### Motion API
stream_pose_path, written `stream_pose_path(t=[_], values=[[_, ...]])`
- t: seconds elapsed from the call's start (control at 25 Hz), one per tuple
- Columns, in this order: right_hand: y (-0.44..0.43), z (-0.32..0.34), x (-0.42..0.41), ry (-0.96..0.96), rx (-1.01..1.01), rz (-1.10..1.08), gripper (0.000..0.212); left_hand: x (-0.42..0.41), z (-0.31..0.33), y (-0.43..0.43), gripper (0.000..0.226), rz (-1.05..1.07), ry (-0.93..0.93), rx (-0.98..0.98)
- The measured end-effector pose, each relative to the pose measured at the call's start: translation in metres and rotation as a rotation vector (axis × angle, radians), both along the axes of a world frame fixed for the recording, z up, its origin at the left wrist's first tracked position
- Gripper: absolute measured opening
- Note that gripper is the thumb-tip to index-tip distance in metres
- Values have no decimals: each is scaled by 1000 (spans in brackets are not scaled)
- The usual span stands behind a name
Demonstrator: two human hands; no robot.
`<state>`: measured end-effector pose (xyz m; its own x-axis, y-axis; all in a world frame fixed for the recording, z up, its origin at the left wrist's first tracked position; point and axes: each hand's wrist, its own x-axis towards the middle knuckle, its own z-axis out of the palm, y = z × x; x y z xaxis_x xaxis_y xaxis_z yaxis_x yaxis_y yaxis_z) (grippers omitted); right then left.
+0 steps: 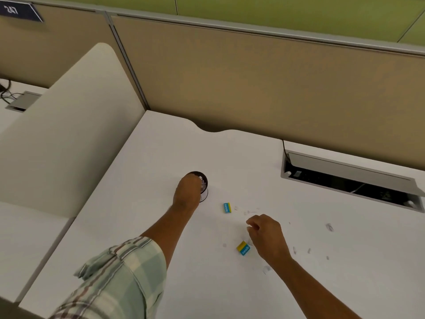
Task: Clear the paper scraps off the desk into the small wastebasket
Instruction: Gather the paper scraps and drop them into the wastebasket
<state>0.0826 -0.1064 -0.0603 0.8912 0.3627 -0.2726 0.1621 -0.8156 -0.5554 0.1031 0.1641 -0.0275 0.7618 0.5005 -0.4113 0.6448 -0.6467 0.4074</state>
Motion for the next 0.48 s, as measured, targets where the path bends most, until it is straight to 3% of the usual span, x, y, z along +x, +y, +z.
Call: stream_pose_path(t=[0.12,0.32,0.48], values=[[-27,-6,-10,4,-21,-43,16,7,-2,-2,40,-194,112,121],[-61,-9,-18,10,-31,-95,16,13,9,-5,46,-162,196,195],[-76,-5,-29,4,11,-128,21,12,19,-7,26,-239,177,294]])
